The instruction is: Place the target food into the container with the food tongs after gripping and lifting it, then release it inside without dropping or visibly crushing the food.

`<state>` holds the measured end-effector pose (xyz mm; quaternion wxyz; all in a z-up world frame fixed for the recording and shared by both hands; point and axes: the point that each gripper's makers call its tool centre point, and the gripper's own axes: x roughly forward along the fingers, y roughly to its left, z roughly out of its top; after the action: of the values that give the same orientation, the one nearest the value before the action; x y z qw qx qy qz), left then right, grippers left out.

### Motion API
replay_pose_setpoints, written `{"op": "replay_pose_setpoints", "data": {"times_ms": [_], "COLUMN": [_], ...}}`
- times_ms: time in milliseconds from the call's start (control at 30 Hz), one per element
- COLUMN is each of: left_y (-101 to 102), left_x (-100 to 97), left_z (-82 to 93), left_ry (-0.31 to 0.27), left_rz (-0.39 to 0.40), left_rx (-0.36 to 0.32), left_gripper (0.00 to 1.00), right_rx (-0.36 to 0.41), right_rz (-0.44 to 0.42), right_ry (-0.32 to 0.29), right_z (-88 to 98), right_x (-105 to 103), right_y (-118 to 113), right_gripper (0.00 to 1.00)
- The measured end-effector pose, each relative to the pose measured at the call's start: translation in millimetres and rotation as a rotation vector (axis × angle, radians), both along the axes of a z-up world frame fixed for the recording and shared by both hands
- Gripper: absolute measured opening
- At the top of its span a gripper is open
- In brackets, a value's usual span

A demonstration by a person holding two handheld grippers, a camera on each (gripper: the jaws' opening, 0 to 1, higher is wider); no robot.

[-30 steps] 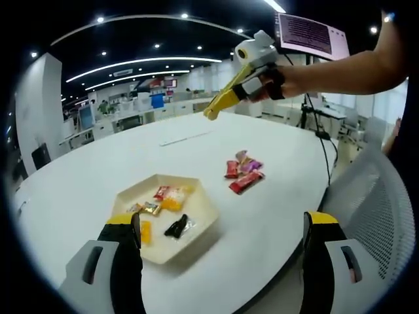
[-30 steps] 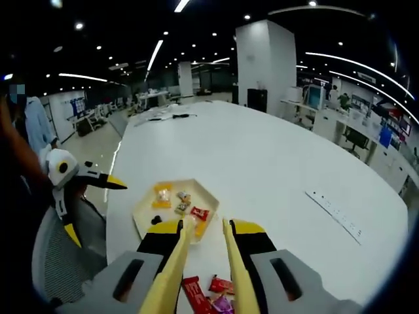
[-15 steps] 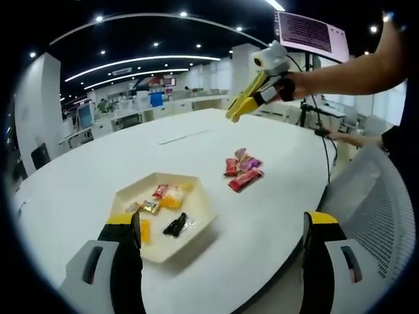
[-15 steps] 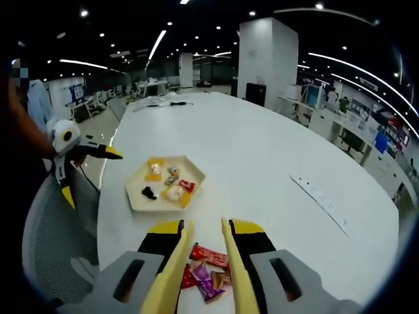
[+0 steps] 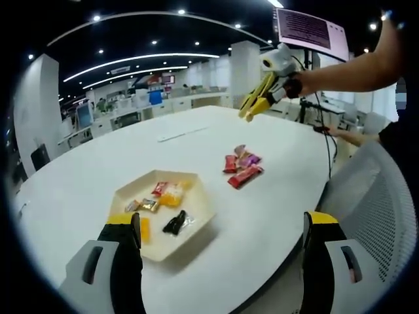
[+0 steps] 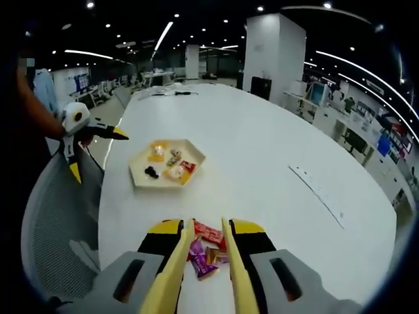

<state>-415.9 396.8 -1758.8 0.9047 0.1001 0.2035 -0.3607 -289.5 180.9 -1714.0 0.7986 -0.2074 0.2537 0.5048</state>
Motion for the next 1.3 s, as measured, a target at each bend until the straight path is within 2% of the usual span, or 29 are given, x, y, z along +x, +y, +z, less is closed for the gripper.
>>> {"op": "replay_pose_setpoints", "data": {"times_ms": [333, 767, 1033, 1300], "left_y": [0.1, 0.6, 2.1, 2.6], "left_x": [-0.1, 0.0, 0.5, 0.5], "left_z": [-2.3, -3.9, -6.2, -7.9], "left_ry": [0.009, 0.016, 0.022, 0.028], "left_rz": [0.000, 0.003, 0.009, 0.012], "left_rx": [0.007, 0.012, 0.021, 0.030], "left_gripper": [0.99, 0.99, 0.99, 0.99], "right_rx": [-0.011, -0.116, -0.119, -0.140], "right_rz": [0.037, 0.120, 0.134, 0.148], "right_ry": [0.003, 0.041, 0.098, 0.133], "right_z": [-14.3, -68.0, -92.5, -106.3], "right_x": [-3.5, -13.5, -15.8, -15.7], "right_y": [-1.2, -4.1, -1.5, -4.2], "right_gripper": [0.26, 0.25, 0.25, 0.26]}}
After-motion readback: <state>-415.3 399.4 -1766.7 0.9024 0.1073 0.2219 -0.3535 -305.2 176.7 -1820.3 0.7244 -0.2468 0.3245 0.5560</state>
